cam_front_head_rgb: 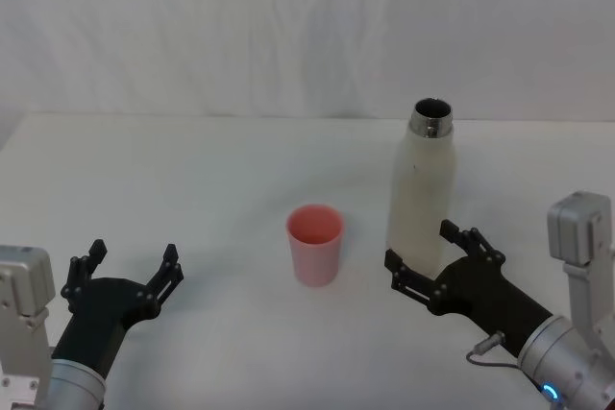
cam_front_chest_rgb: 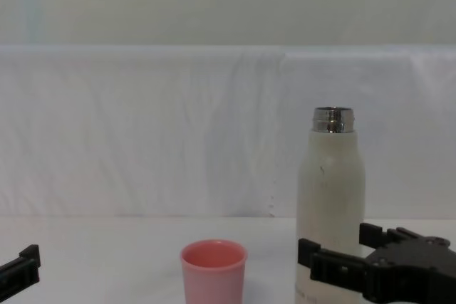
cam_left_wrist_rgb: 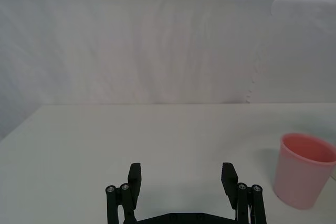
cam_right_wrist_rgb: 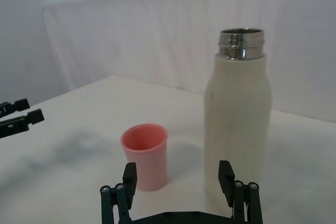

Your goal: Grasp the thermos with one hand and pour water into the cup lid.

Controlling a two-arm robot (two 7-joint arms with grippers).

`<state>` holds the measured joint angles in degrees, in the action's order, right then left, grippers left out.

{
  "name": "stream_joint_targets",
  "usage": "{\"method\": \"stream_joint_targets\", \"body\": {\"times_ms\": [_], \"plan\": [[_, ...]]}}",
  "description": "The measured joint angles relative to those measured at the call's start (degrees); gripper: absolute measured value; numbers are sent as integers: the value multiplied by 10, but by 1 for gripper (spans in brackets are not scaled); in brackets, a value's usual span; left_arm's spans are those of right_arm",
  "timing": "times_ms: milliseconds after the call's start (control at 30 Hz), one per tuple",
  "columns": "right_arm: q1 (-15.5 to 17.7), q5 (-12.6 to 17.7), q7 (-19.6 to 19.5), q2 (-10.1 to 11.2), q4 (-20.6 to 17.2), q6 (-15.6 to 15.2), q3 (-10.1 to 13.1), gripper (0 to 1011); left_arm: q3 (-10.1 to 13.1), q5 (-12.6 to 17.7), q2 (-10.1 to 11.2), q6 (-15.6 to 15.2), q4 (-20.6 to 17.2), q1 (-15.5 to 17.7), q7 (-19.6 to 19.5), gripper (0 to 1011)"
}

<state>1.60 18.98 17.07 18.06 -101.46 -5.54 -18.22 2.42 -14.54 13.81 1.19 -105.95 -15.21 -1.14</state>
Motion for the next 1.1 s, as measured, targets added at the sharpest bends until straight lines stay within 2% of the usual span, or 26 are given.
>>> {"method": "stream_joint_targets", "body": {"times_ms": [167,1100], "plan": [[-1,0,1,0,7,4,-7,1001,0,0,0,0,0,0,0,1001],[-2,-1,1,-1,7,2,-4,1001,0,0,0,0,0,0,0,1001]]}}
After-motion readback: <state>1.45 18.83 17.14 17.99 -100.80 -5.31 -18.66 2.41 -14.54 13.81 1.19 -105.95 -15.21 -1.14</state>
